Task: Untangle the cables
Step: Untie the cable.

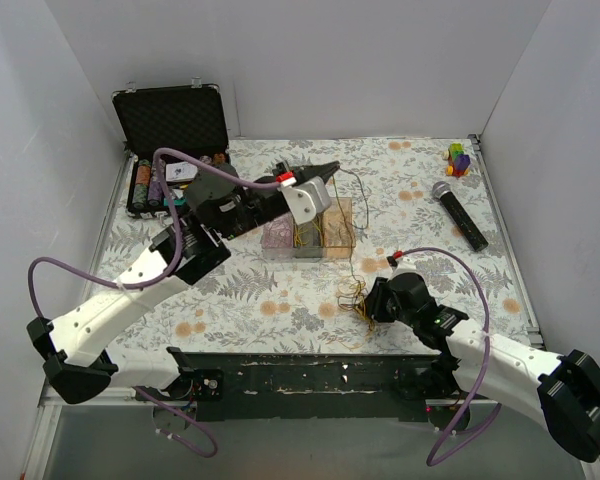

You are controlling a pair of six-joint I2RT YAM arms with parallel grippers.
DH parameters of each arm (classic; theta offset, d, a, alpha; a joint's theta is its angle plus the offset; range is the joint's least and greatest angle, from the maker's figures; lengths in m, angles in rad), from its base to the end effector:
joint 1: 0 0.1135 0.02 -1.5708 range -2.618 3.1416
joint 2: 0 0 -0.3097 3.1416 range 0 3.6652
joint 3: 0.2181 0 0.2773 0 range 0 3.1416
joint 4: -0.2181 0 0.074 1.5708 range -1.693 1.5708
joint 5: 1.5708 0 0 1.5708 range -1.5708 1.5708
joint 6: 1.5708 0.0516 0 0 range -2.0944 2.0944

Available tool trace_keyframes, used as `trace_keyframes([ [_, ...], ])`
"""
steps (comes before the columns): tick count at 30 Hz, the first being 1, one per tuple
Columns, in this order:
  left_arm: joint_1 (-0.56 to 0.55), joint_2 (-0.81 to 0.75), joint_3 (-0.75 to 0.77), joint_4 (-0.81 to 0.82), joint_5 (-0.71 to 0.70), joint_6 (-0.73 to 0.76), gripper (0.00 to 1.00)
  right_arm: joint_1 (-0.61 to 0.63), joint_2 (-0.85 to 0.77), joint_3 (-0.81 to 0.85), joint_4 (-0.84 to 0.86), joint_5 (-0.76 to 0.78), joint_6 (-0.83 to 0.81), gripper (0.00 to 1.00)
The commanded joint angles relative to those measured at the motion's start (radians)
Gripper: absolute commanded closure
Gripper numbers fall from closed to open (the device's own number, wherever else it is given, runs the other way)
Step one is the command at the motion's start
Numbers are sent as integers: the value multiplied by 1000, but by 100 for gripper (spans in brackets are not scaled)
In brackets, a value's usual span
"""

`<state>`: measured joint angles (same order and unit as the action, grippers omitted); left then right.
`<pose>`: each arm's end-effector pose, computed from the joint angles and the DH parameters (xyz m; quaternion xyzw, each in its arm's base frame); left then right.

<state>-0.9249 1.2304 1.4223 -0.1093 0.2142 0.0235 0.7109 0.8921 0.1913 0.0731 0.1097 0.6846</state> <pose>0.1688 -0.2421 0.5262 0.3775 0.5632 -0.3838 0.6269 0.1345 0.1083 0.1523 0.0132 0.8898 0.2540 0.3790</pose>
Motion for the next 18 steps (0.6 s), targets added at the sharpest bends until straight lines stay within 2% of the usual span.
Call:
trace_keyframes([
  [1, 1, -8, 145, 80, -81, 47, 100, -1, 22, 3, -134, 50, -3, 66],
  [5, 1, 35, 260, 196, -137, 78, 100, -1, 22, 2, -139, 50, 6, 66],
  [8, 1, 66, 338, 226, -144, 81, 100, -1, 24, 3, -137, 50, 9, 66],
  [15, 1, 106, 392, 282, -127, 121, 100, -1, 30, 5, -142, 45, 12, 68],
  [18, 1, 122, 395, 380, -144, 151, 100, -1, 27, 2, -148, 50, 13, 67],
])
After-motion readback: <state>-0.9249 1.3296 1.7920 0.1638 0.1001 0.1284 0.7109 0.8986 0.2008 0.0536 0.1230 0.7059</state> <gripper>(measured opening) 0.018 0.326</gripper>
